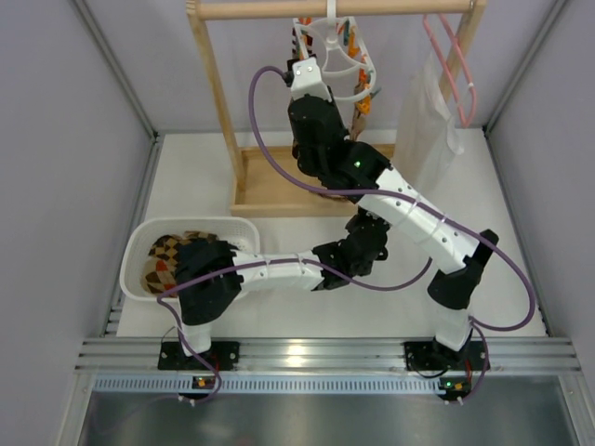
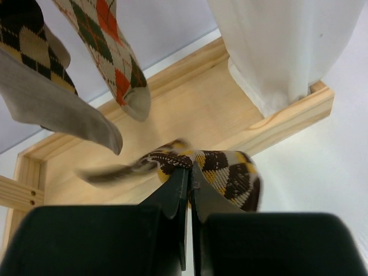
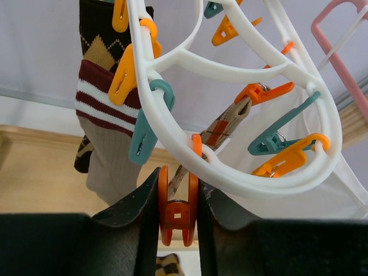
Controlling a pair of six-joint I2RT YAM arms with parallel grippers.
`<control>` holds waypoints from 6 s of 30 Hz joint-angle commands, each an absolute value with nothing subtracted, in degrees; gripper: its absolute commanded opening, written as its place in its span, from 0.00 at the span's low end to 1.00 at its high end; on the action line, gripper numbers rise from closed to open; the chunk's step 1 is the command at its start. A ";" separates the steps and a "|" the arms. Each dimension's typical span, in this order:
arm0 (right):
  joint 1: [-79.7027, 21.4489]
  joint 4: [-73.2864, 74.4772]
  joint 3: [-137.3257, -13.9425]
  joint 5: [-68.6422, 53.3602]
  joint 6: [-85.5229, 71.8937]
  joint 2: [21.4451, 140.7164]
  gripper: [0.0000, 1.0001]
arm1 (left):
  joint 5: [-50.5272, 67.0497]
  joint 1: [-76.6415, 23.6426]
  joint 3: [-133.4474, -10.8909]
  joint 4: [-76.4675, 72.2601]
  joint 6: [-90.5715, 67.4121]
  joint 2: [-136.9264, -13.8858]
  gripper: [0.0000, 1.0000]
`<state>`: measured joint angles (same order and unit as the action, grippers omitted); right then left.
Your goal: Remove the socks clipped to the hanger
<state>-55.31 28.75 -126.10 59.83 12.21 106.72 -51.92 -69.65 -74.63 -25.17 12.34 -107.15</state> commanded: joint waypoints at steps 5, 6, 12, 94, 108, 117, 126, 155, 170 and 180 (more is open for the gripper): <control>-54.76 26.27 -123.32 55.20 8.62 102.14 0.51 | -54.58 -68.73 -65.32 -24.10 1.18 -95.64 0.00; -54.76 26.98 -121.57 54.50 7.74 101.35 0.57 | -54.58 -68.21 -63.48 -19.38 -1.29 -94.06 0.00; -54.58 31.90 -113.58 39.48 -1.65 91.95 0.78 | -54.58 -65.57 -58.02 -2.23 -15.72 -78.60 0.00; -54.32 22.68 -55.37 28.04 -10.55 37.18 0.99 | -41.56 -47.02 -74.34 -6.94 -23.65 -91.65 0.98; -54.32 23.82 -56.60 24.70 -9.14 38.32 1.00 | -55.19 -47.20 -91.58 -7.12 -16.97 -111.00 0.87; -54.40 22.68 -56.78 22.94 -9.40 39.28 1.00 | -55.29 -47.02 -86.93 -7.12 -20.47 -108.30 0.09; -54.32 18.81 -60.37 19.69 -12.65 41.57 1.00 | -40.45 -47.20 -75.86 -7.21 -23.02 -98.80 0.00; -54.32 40.15 -110.01 23.29 -6.25 76.10 0.94 | -58.36 -68.64 -95.88 -6.94 -1.33 -114.50 0.00; -54.14 39.30 -130.87 55.45 8.08 98.34 0.82 | -56.26 -69.34 -111.09 -6.94 12.04 -125.68 0.00; -50.19 28.42 -130.08 63.27 17.57 103.79 0.75 | -53.88 -69.79 -112.59 -6.94 11.08 -126.21 0.00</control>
